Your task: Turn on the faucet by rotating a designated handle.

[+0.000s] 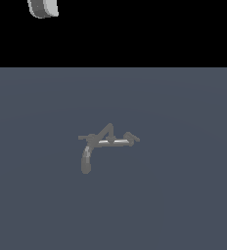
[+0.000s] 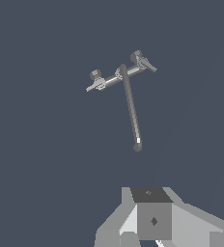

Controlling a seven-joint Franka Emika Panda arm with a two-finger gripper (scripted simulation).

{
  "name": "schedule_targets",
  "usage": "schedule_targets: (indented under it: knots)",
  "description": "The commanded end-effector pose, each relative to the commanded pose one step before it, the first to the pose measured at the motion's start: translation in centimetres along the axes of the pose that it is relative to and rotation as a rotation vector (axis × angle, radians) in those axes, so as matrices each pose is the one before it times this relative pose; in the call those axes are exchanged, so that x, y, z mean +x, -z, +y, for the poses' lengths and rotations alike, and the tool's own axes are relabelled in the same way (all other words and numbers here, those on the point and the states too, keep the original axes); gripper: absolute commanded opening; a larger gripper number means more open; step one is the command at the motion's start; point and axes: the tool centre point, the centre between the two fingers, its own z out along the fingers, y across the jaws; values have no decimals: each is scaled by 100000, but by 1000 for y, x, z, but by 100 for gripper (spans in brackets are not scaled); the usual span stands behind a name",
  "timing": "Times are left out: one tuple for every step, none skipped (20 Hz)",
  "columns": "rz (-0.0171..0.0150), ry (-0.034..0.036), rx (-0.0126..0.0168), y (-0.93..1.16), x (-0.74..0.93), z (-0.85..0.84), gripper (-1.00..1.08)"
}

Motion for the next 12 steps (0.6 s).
schedule_targets:
  knots:
    - [-48,-5639,109,-1730,634,-1030,-100]
    - [-28,-2169,20,-673,256,-409,-100]
    - [-29,-2158,21,-670,256,-407,-100]
    - [-30,-2144,23,-666,255,-406,-100]
    - [-30,-2128,24,-661,255,-404,-100]
    - [-31,-2110,26,-655,253,-401,-100]
    - [-32,-2090,27,-649,252,-398,-100]
    - [-32,-2068,28,-642,250,-394,-100]
    - [-32,-2043,28,-634,248,-390,-100]
    - [-32,-2018,28,-626,246,-386,-100]
    - [-32,-1991,28,-618,244,-381,-100]
    - [-32,-1964,28,-609,242,-375,-100]
